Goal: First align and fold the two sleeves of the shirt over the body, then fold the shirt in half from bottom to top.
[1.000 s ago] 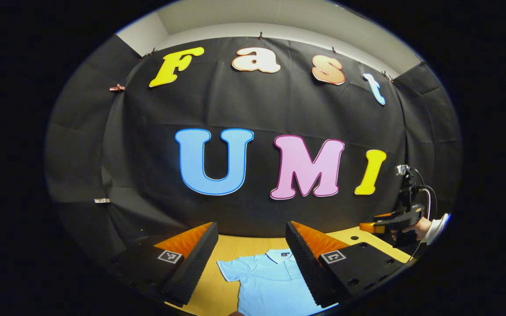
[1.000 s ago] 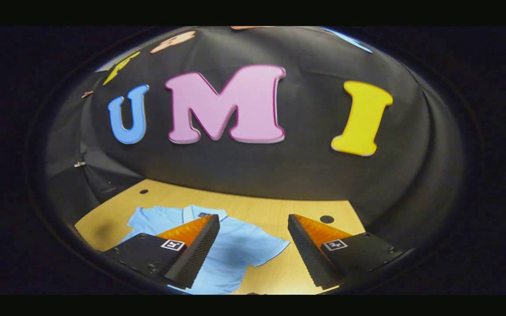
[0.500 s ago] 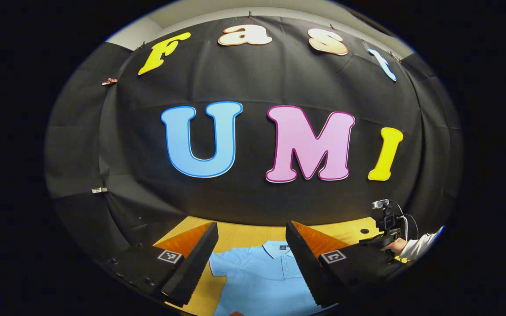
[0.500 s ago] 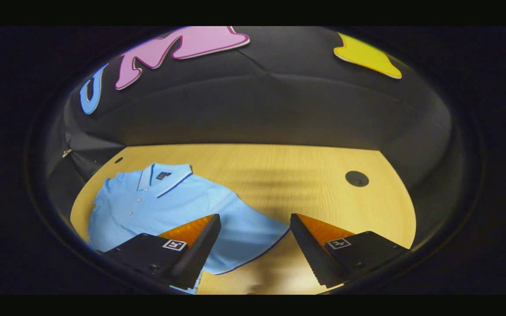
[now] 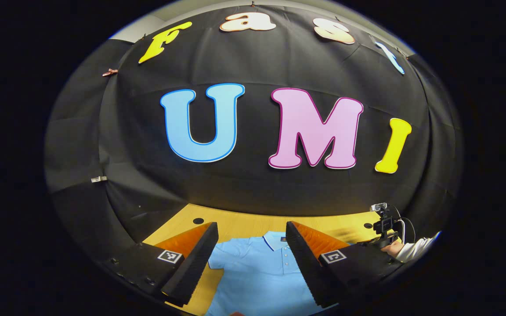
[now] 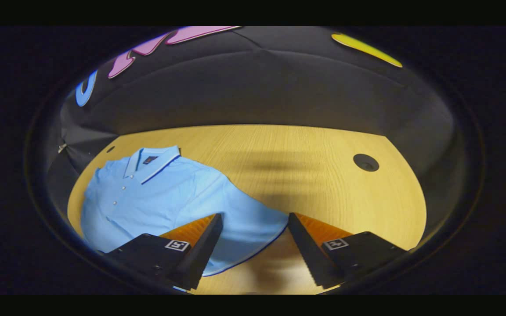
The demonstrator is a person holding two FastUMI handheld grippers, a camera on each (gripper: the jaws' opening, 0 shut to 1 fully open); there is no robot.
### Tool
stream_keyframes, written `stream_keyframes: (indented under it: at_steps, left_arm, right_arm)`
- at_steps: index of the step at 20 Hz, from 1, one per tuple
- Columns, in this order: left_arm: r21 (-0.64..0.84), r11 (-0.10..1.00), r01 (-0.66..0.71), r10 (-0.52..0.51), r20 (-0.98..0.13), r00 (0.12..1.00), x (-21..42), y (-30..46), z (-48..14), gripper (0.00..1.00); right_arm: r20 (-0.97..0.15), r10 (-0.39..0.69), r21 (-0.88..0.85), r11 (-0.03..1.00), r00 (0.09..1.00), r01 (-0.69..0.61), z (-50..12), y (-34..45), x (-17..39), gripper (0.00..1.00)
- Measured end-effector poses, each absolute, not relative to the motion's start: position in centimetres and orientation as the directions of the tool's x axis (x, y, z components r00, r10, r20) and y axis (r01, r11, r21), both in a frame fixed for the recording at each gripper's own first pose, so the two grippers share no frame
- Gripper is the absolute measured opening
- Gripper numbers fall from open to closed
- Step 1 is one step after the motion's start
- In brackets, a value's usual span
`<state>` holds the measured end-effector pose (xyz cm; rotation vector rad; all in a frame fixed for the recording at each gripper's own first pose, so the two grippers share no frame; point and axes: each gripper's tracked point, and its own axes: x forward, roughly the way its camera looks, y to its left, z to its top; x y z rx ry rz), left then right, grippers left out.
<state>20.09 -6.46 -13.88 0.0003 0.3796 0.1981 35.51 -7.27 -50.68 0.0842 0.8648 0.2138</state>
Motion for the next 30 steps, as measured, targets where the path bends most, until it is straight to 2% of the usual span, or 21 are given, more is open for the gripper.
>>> stream_keyframes:
  at_steps: [1, 2, 4, 7, 11, 12, 13, 14, 15, 16, 17, 20, 23, 26, 27, 28, 30]
  left_arm:
    - [0.029, 0.983, -0.181, 0.179, -0.37, 0.912, 20.1, -6.5, -13.9, 0.99]
    - [0.021, 0.984, -0.174, 0.17, -0.368, 0.914, 20.1, -6.4, -14.0, 0.99]
    - [0.012, 0.985, -0.175, 0.167, -0.369, 0.914, 20.0, -5.6, -13.9, 0.99]
    - [-0.012, 0.983, -0.181, 0.164, -0.373, 0.913, 19.6, -3.8, -14.0, 0.99]
    - [-0.017, 0.979, -0.205, 0.185, -0.362, 0.914, 19.2, -0.6, -14.7, 0.99]
    - [-0.01, 0.979, -0.202, 0.185, -0.361, 0.914, 19.2, 0.2, -15.5, 0.99]
    - [-0.004, 0.978, -0.211, 0.194, -0.38, 0.905, 18.9, 1.4, -16.8, 0.99]
    - [-0.001, 0.974, -0.228, 0.208, -0.405, 0.89, 18.7, 2.8, -18.3, 0.99]
    - [-0.007, 0.97, -0.245, 0.218, -0.43, 0.876, 18.5, 4.0, -19.6, 0.99]
    - [-0.018, 0.965, -0.262, 0.225, -0.453, 0.863, 18.5, 5.0, -20.9, 0.99]
    - [-0.035, 0.961, -0.273, 0.224, -0.474, 0.851, 18.6, 5.9, -22.0, 0.99]
    - [-0.055, 0.954, -0.295, 0.224, -0.52, 0.824, 19.3, 8.2, -25.1, 0.98]
    - [-0.059, 0.957, -0.285, 0.206, -0.555, 0.806, 20.7, 9.4, -27.9, 0.98]
    - [-0.09, 0.961, -0.262, 0.16, -0.592, 0.79, 22.7, 10.2, -30.8, 0.98]
    - [-0.084, 0.963, -0.257, 0.156, -0.604, 0.781, 23.7, 10.8, -31.8, 0.98]
    - [-0.074, 0.964, -0.256, 0.156, -0.619, 0.77, 24.7, 11.2, -32.8, 0.98]
    - [-0.057, 0.967, -0.247, 0.151, -0.655, 0.741, 26.5, 12.2, -35.3, 0.98]
  right_arm:
    - [-0.745, 0.218, 0.153, 0.976, 0.63, -0.158, -50.6, -7.3, 35.7, 0.88]
    - [-0.75, 0.225, 0.161, 0.974, 0.622, -0.158, -50.2, -7.2, 35.4, 0.72]
    - [-0.754, 0.212, 0.171, 0.977, 0.622, -0.126, -50.7, -6.8, 35.6, 0.29]
    - [-0.758, 0.22, 0.22, 0.972, 0.614, -0.077, -50.1, -6.0, 35.5, 0.19]
    - [-0.642, 0.342, 0.392, 0.916, 0.687, -0.089, -44.2, -1.2, 37.3, 0.05]
    - [-0.62, 0.372, 0.415, 0.903, 0.691, -0.114, -43.0, 0.5, 37.5, 0.1]
    - [-0.607, 0.406, 0.433, 0.89, 0.683, -0.144, -42.1, 2.5, 37.1, 0.1]
    - [-0.601, 0.442, 0.448, 0.876, 0.666, -0.177, -41.5, 4.2, 36.4, 0.05]
    - [-0.599, 0.469, 0.455, 0.866, 0.649, -0.207, -41.5, 5.9, 35.8, 0.05]
    - [-0.603, 0.488, 0.452, 0.861, 0.63, -0.234, -42.0, 7.4, 35.5, 0.1]
    - [-0.619, 0.49, 0.437, 0.864, 0.613, -0.25, -43.2, 8.0, 35.4, 0.05]
    - [-0.634, 0.51, 0.449, 0.855, 0.582, -0.26, -45.1, 10.7, 34.1, 0.07]
    - [-0.632, 0.54, 0.493, 0.834, 0.557, -0.249, -44.9, 11.3, 32.5, 0.36]
    - [-0.594, 0.531, 0.479, 0.837, 0.605, -0.264, -42.7, 10.9, 32.6, 0.95]
    - [-0.574, 0.528, 0.477, 0.837, 0.626, -0.268, -40.6, 10.1, 32.1, 0.91]
    - [-0.556, 0.526, 0.477, 0.836, 0.643, -0.272, -39.0, 9.7, 32.0, 0.98]
    - [-0.52, 0.515, 0.465, 0.84, 0.682, -0.279, -35.9, 8.2, 31.2, 0.98]
